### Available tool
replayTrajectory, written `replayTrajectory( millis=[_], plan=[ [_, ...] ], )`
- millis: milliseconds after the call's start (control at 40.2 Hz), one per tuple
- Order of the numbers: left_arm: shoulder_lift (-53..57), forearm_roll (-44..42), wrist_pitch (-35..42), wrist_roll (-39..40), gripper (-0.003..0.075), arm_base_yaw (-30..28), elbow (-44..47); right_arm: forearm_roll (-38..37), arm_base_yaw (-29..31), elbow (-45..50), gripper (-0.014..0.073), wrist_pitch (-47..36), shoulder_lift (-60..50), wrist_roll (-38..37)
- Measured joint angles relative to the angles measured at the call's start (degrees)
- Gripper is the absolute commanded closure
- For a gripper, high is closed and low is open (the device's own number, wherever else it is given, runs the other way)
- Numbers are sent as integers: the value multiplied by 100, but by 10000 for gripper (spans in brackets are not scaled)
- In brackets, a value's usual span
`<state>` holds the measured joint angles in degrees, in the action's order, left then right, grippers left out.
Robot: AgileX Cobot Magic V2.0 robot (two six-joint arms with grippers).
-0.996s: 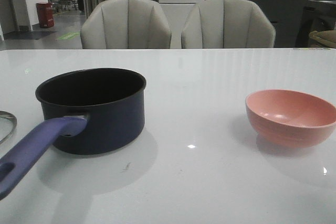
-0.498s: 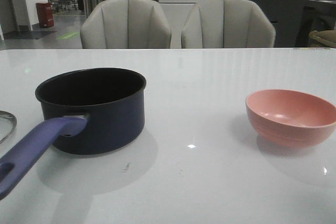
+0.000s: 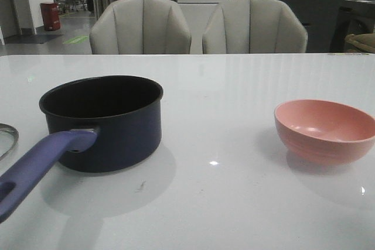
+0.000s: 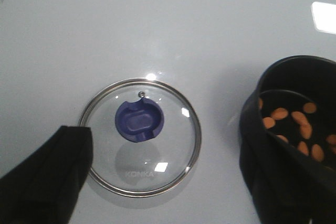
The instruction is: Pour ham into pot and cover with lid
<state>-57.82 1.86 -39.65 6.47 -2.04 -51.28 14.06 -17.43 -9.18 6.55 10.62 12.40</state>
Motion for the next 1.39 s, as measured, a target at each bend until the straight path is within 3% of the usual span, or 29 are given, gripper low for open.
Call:
replayTrajectory(
  millis=[598,1145,1394],
  plan=[
    [-3458,59,-1518,2,113,-277,-1974,0,0,0,447,10,0,0],
    [-4761,59,-1698,12,111,-277,-2610,0,0,0,447,10,0,0],
    [-5094,59,-1765,12,55,-277,-2675,0,0,0,447,20,0,0]
  ],
)
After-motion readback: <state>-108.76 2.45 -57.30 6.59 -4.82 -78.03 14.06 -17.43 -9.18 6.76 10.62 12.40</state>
